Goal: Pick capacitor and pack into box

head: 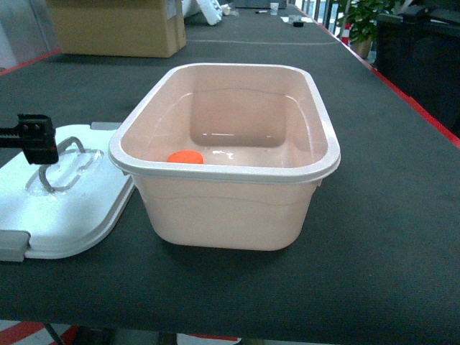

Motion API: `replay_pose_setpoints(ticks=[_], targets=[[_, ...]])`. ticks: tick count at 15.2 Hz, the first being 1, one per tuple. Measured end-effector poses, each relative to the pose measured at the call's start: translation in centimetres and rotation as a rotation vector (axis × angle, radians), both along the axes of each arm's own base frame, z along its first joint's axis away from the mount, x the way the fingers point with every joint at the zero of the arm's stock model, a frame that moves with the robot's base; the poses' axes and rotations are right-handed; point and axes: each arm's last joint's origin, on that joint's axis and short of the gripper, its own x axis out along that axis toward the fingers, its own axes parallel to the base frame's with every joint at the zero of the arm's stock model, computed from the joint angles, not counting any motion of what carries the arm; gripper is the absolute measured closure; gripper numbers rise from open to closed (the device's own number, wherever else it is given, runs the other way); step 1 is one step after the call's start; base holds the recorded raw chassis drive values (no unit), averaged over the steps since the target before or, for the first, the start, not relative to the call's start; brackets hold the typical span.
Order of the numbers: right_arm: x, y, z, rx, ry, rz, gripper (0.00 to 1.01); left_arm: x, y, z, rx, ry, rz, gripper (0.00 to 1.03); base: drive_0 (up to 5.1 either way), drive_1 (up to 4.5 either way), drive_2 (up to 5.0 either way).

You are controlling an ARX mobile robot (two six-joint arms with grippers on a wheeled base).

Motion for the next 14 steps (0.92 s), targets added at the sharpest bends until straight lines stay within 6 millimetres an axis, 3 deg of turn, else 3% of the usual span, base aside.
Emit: replay_pose_setpoints(ticks=[5,8,10,14], targets=[[0.0,0.0,0.0,0.000,0.000,0.000,0.03,1.7,0.1,-1.7,0.020,0.026,-0.030,0.05,0.0,0.00,0.0],[0.0,0.0,0.0,0.000,0.000,0.000,0.03,3.6,-0.5,-4.6,0.051,0.084,-0.079,0.05,0.0,0.00,0.0],[0.0,0.0,0.0,0.000,0.000,0.000,0.03,3.8,-1.2,-5.4,0.059,0.101,-0.093,0.26,0.0,0.00,0.0],[0.0,0.0,0.0,0.000,0.000,0.000,0.03,4.3,-1.4,-4.9,0.062,0.082,-0.082,0.71,0.0,0.00,0.0]])
